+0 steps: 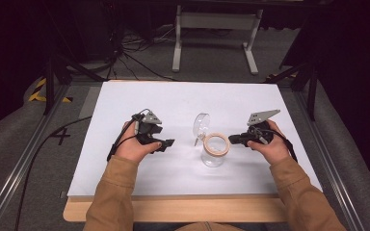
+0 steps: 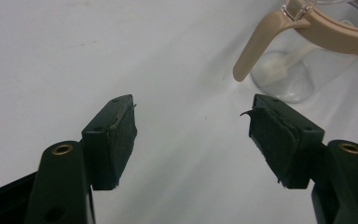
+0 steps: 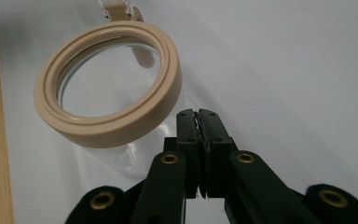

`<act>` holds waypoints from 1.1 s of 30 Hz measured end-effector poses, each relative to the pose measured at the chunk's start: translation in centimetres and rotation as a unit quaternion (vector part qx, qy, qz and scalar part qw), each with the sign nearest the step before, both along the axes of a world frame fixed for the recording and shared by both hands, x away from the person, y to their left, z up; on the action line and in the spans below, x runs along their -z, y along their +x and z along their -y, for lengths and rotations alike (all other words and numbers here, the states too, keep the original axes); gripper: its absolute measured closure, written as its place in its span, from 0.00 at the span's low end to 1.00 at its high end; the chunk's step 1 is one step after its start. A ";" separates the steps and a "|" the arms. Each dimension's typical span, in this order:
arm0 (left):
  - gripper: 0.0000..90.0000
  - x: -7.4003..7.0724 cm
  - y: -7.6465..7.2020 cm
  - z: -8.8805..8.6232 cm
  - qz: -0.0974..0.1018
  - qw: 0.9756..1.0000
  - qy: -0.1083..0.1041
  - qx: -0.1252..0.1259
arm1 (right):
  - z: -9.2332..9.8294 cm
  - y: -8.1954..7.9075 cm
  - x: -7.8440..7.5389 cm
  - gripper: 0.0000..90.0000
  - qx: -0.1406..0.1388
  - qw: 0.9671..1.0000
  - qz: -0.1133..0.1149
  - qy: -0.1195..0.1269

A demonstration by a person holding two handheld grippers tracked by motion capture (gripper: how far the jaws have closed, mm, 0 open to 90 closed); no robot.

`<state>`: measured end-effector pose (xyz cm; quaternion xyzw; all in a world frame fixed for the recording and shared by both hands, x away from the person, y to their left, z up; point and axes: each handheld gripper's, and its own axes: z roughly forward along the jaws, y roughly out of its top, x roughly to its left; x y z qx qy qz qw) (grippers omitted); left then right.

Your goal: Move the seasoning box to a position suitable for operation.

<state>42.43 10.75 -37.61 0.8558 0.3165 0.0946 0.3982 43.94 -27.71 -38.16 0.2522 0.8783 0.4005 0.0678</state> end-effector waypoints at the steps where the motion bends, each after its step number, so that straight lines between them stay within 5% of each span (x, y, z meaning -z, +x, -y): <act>1: 0.36 0.0 0.0 0.0 0.000 1.000 -0.001 0.000 | 0.0 0.0 0.0 0.99 0.001 1.000 0.001 0.000; 19: 0.36 -0.2 -0.7 -0.2 0.008 1.000 0.001 0.000 | -0.7 0.8 0.9 0.99 -0.016 1.000 -0.009 0.013; 33: 0.35 -0.3 -1.1 -0.6 0.003 1.000 0.003 -0.002 | -1.3 1.4 1.9 1.00 -0.023 0.999 -0.025 -0.005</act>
